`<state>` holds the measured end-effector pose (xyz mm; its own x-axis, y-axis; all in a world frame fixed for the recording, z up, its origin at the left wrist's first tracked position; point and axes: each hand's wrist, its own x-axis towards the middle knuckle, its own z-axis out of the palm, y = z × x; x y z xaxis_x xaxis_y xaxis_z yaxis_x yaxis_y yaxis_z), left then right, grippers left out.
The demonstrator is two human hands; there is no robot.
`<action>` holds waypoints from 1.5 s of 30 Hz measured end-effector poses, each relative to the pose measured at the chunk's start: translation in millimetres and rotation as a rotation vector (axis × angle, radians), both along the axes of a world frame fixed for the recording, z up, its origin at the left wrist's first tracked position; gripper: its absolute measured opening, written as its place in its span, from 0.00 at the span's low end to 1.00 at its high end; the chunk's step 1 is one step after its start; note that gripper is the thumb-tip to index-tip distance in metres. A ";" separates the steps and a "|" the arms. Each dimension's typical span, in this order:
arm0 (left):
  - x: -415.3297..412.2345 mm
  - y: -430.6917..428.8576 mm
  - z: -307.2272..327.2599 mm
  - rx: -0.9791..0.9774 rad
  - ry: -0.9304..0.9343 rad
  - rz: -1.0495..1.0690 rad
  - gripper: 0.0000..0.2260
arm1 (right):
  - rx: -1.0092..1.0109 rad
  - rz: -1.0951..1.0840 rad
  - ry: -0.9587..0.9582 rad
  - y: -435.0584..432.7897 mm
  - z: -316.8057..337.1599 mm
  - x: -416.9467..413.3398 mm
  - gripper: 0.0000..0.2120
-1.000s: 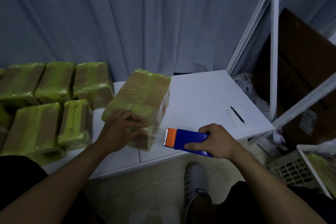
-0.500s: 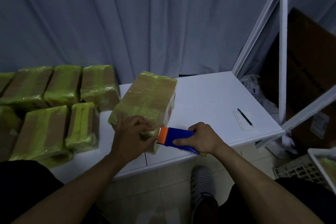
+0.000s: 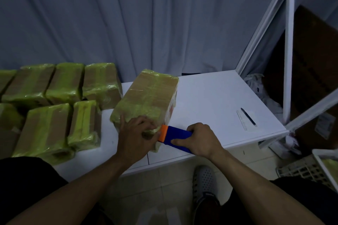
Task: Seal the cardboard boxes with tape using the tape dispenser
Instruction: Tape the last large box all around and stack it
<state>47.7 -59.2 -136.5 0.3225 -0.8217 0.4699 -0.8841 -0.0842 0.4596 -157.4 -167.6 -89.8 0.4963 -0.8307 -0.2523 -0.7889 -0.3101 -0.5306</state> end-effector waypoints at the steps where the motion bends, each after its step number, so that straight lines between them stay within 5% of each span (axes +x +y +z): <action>1: 0.0 -0.2 0.2 0.002 0.001 0.001 0.17 | -0.029 0.010 0.017 2.8 1.5 1.1 0.22; 10: -3.0 -2.5 7.1 0.023 0.010 0.050 0.15 | -0.314 0.079 0.151 26.5 -2.2 11.5 0.25; 16: -5.7 -3.5 8.5 0.041 0.091 0.067 0.15 | -0.091 -0.099 0.073 11.3 -2.5 4.2 0.29; 24: -10.0 -5.8 11.3 0.087 0.062 0.136 0.15 | -0.122 -0.183 -0.129 5.4 14.1 -28.6 0.24; 32: -1.7 11.2 17.4 0.150 0.237 -0.203 0.15 | -0.218 -0.166 -0.393 14.6 50.6 -42.0 0.24; 35: 10.3 9.2 21.7 0.266 0.117 -0.320 0.19 | -0.215 -0.147 -0.409 14.7 57.4 -41.1 0.24; 42: 48.0 -4.5 24.1 0.173 -0.096 0.120 0.15 | -0.193 -0.167 -0.382 10.2 54.7 -38.3 0.26; 45: 38.4 -17.9 30.7 0.177 0.031 0.140 0.19 | -0.187 -0.198 -0.361 7.7 53.6 -38.3 0.27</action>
